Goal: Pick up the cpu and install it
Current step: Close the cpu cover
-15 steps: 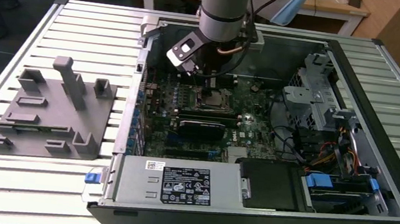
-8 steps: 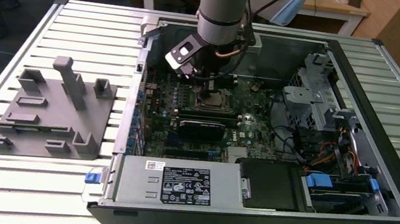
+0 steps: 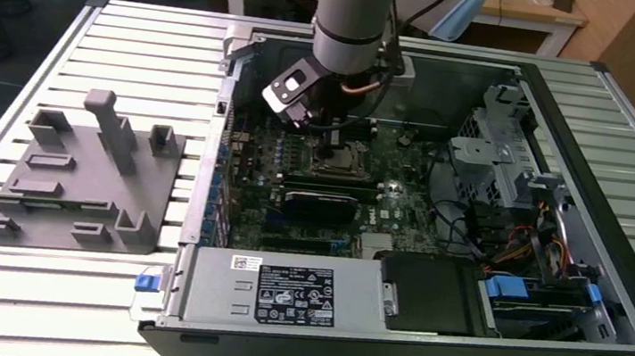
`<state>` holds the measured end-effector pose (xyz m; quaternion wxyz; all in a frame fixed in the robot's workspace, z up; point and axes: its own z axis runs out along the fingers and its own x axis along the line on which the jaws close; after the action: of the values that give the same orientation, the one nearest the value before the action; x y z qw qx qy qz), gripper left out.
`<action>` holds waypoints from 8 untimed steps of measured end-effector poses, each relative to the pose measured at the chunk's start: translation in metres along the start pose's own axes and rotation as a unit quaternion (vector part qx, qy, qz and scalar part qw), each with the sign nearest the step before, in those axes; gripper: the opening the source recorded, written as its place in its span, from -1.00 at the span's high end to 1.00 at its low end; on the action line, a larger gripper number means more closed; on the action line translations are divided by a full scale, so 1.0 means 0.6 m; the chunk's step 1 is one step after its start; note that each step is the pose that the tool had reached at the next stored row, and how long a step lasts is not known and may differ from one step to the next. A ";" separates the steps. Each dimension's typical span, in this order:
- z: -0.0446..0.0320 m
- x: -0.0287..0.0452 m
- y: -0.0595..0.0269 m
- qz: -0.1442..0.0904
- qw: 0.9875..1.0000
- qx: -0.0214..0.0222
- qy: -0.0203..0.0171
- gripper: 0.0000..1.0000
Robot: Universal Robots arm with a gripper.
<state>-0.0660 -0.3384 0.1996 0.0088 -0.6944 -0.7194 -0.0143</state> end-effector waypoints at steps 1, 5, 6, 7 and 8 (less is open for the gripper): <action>0.001 0.000 0.000 0.000 1.000 0.000 0.000 0.79; 0.002 0.000 0.003 0.000 1.000 0.000 0.002 0.79; 0.002 0.000 0.005 0.000 1.000 0.000 0.003 0.79; 0.002 0.000 0.007 0.000 1.000 0.001 0.003 0.79; 0.002 0.000 0.008 0.000 1.000 0.001 0.004 0.79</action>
<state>-0.0609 -0.3384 0.1983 0.0119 -0.6944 -0.7193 -0.0164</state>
